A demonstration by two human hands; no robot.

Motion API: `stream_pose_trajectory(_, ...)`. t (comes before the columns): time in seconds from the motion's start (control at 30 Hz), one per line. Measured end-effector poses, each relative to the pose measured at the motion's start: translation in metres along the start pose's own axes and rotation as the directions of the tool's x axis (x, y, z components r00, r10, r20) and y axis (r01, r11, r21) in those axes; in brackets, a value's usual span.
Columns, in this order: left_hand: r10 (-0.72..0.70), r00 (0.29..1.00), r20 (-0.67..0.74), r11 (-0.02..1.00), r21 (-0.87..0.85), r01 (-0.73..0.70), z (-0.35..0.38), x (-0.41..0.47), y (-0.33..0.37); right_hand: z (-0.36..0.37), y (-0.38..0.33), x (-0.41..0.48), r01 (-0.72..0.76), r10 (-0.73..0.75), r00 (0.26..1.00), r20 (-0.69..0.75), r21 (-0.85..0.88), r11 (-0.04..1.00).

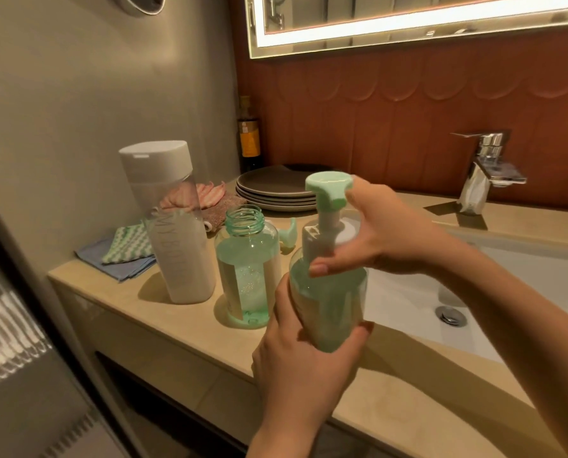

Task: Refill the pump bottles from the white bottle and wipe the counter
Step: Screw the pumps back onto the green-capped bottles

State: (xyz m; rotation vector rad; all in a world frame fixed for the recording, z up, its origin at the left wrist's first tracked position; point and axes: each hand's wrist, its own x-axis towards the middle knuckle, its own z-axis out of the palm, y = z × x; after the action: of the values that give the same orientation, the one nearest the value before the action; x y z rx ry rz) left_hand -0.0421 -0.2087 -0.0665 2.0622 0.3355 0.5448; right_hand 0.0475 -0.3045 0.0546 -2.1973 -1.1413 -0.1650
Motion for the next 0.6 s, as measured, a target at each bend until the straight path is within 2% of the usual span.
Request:
stream_pose_trajectory(0.03,-0.001,1.0,-0.001,1.0,-0.005,0.001,0.0,0.0,0.0,0.001,0.0,-0.001,0.016,-0.016,0.999,0.033,0.007,1.0)
stream_pose_trajectory(0.13,0.005,1.0,-0.013,1.0,-0.021,-0.005,0.0,0.0,0.001,0.008,0.005,0.0,0.008,-0.04,0.988,0.15,0.205,0.979)
stream_pose_trajectory(0.2,0.013,1.0,-0.017,1.0,-0.025,-0.013,0.001,0.001,-0.001,0.009,0.008,0.001,-0.008,-0.05,0.976,0.211,0.266,0.964)
stream_pose_trajectory(0.3,0.057,0.998,-0.006,0.998,0.032,-0.056,0.001,0.002,-0.002,-0.005,0.012,-0.003,-0.069,-0.092,0.919,0.384,0.384,0.921)
stream_pose_trajectory(0.4,0.058,0.998,0.001,0.998,0.04,-0.058,0.002,0.003,-0.002,-0.024,0.016,-0.01,-0.116,-0.108,0.855,0.508,0.39,0.914)
stream_pose_trajectory(0.5,0.045,0.999,-0.009,0.998,0.034,-0.044,0.002,0.002,-0.003,-0.037,0.017,-0.012,-0.051,-0.097,0.868,0.487,0.281,0.958)
stream_pose_trajectory(0.6,0.056,0.998,-0.006,0.998,0.021,-0.055,0.002,0.002,-0.003,-0.041,0.018,-0.009,-0.036,-0.037,0.941,0.337,0.208,0.978)
